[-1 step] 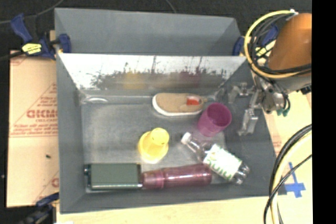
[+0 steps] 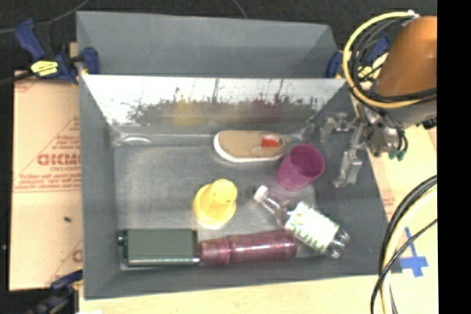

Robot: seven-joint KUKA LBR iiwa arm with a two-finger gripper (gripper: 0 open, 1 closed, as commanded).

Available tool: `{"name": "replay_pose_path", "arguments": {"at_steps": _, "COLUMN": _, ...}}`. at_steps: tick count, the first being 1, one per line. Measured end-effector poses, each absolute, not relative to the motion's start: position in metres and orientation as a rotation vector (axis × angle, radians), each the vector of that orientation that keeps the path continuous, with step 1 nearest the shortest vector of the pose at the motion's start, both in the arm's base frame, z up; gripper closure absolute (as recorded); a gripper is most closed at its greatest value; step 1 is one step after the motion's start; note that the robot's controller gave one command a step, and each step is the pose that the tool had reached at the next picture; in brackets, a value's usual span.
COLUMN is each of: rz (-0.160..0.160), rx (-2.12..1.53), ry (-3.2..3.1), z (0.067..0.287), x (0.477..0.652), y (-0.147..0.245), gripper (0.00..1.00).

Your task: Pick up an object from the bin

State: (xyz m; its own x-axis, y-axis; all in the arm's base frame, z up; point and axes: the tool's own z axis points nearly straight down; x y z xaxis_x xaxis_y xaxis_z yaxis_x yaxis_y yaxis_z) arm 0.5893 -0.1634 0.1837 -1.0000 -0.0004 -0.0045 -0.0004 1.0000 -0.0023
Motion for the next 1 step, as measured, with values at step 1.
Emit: {"name": "replay_pose_path", "arguments": {"at_steps": 1, "rz": -0.009, "rx": -0.337, "ry": 3.108, "z": 0.1218, "x": 0.5938, "y": -0.1535, "gripper": 0.0}}
